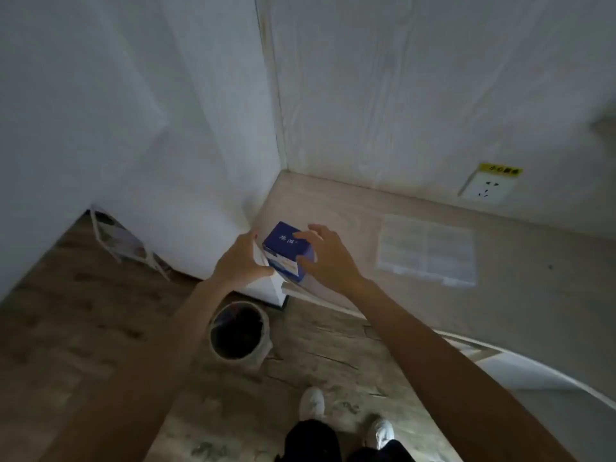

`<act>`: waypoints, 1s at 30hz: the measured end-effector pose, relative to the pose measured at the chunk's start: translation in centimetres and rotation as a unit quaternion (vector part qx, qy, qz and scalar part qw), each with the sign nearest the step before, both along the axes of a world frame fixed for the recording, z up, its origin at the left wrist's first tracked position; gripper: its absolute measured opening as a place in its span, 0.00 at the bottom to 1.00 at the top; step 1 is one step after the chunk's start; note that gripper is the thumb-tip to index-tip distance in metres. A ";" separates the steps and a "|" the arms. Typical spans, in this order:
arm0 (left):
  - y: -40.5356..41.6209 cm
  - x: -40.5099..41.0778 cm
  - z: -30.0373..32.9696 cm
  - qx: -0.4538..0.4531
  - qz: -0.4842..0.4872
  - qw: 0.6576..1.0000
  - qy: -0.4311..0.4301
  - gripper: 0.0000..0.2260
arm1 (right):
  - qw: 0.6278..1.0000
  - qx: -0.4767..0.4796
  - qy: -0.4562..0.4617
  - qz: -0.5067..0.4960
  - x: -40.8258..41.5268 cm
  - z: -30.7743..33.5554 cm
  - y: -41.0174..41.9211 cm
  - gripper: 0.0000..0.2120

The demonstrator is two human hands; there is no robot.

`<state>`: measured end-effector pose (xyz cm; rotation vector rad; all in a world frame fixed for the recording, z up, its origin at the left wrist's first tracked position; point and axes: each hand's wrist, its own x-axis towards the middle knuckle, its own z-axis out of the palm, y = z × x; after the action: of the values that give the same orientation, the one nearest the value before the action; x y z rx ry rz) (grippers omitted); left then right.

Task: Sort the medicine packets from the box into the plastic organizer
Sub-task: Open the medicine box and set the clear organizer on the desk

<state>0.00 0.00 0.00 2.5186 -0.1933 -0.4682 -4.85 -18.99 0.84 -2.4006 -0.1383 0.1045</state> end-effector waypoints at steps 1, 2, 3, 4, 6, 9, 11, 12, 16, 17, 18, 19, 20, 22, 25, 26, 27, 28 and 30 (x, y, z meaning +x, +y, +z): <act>-0.1 0.2 -0.4 -0.009 -0.012 1.000 0.006 0.41 | 1.000 -0.019 0.008 0.003 0.7 -0.3 0.6 0.22; 0.1 0.5 -1.0 -0.022 -0.027 0.999 0.002 0.41 | 0.999 -0.037 0.014 -0.001 1.3 -0.4 1.2 0.22; 0.1 0.5 -1.6 -0.038 -0.037 0.999 0.000 0.41 | 0.998 -0.059 0.022 -0.004 1.7 -0.8 1.4 0.22; -0.1 0.3 -2.0 -0.055 -0.041 0.998 -0.009 0.40 | 0.997 -0.073 0.025 -0.005 1.9 -0.9 1.5 0.22; -0.4 0.2 -2.5 -0.087 -0.046 0.994 -0.037 0.37 | 0.996 -0.090 0.022 -0.007 1.8 -1.4 1.5 0.21; -1.1 0.2 -3.2 -0.125 -0.053 0.989 -0.064 0.35 | 0.994 -0.107 0.015 -0.011 1.4 -1.1 0.6 0.20; -1.9 0.5 -4.1 -0.138 -0.073 0.985 -0.070 0.36 | 0.991 -0.134 0.021 -0.001 1.1 -0.8 -0.4 0.21; -2.3 0.7 -4.2 -0.133 -0.087 0.984 -0.075 0.37 | 0.989 -0.143 0.025 0.010 1.0 -0.6 -0.9 0.21; -3.7 2.2 -4.5 -0.119 -0.152 0.978 -0.074 0.42 | 0.980 -0.190 0.027 0.056 1.2 0.6 -2.6 0.20; -4.0 2.5 -4.5 -0.121 -0.162 0.976 -0.076 0.42 | 0.973 -0.218 0.015 0.071 1.5 0.7 -2.9 0.20; -4.3 2.7 -4.6 -0.125 -0.171 0.975 -0.075 0.40 | 0.966 -0.247 0.006 0.082 1.7 0.8 -3.1 0.19; -4.5 2.7 -4.5 -0.129 -0.173 0.973 -0.076 0.39 | 0.956 -0.276 0.001 0.095 2.0 1.0 -3.1 0.19; -4.6 2.7 -4.4 -0.132 -0.174 0.973 -0.080 0.39 | 0.946 -0.304 -0.006 0.109 2.3 1.1 -3.2 0.19; -4.8 2.6 -4.5 -0.137 -0.172 0.971 -0.090 0.38 | 0.924 -0.356 -0.017 0.136 2.8 1.5 -3.2 0.18; -5.0 2.3 -4.4 -0.151 -0.168 0.971 -0.081 0.39 | 0.898 -0.405 -0.023 0.169 3.1 1.9 -3.0 0.18; -5.1 2.1 -4.4 -0.161 -0.162 0.971 -0.070 0.39 | 0.893 -0.414 -0.023 0.175 3.1 1.9 -2.8 0.18; -5.1 1.9 -4.4 -0.172 -0.155 0.971 -0.061 0.39 | 0.889 -0.422 -0.023 0.178 3.1 1.9 -2.7 0.18; -5.2 1.7 -4.4 -0.180 -0.149 0.971 -0.058 0.39 | 0.887 -0.426 -0.025 0.179 3.0 1.7 -2.6 0.19; -5.3 1.6 -4.2 -0.185 -0.146 0.970 -0.054 0.39 | 0.888 -0.425 -0.025 0.175 2.9 1.6 -2.4 0.22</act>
<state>1.58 -5.32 -4.24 2.1544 -0.6392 -0.3690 -1.93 -21.42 2.42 -3.2270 -0.6716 0.3283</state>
